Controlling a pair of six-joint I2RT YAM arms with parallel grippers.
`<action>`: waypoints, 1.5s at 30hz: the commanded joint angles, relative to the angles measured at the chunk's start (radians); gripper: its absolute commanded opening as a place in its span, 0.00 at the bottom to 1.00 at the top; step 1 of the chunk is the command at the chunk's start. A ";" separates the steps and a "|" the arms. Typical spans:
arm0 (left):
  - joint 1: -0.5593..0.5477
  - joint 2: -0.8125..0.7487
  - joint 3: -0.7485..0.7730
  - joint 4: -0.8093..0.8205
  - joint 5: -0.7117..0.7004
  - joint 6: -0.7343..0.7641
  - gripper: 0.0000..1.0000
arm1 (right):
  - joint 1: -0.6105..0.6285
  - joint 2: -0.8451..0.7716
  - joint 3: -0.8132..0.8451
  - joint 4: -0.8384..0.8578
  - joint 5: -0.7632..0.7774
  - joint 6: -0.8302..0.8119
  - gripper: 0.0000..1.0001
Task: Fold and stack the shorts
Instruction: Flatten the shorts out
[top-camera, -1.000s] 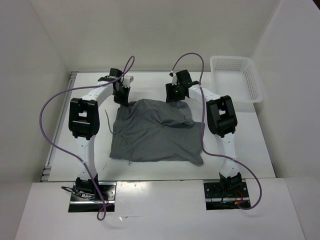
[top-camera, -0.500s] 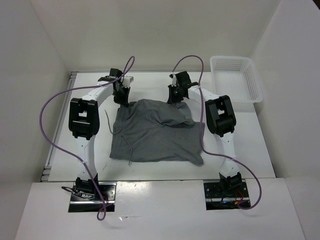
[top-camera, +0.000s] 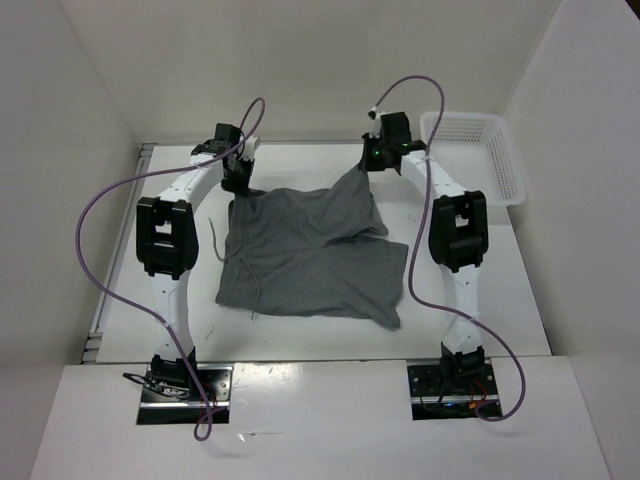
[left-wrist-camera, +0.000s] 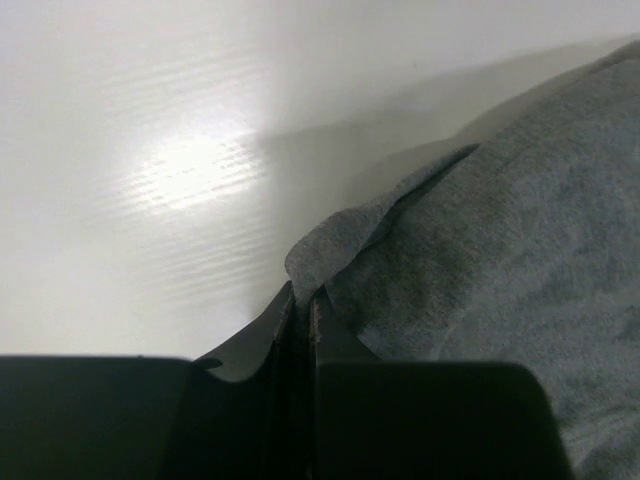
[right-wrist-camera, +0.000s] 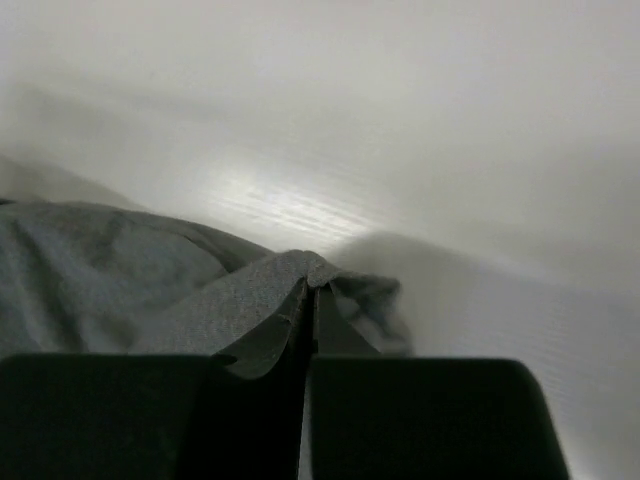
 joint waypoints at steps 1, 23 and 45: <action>0.013 -0.036 0.041 0.030 -0.043 0.004 0.00 | -0.042 -0.119 -0.028 0.004 0.031 -0.038 0.00; 0.013 0.039 0.062 0.065 -0.112 0.004 0.03 | -0.046 -0.295 -0.270 -0.005 0.146 -0.096 0.62; 0.023 0.010 -0.013 0.056 -0.080 0.004 0.03 | -0.005 -0.154 -0.404 0.055 0.172 -0.110 0.48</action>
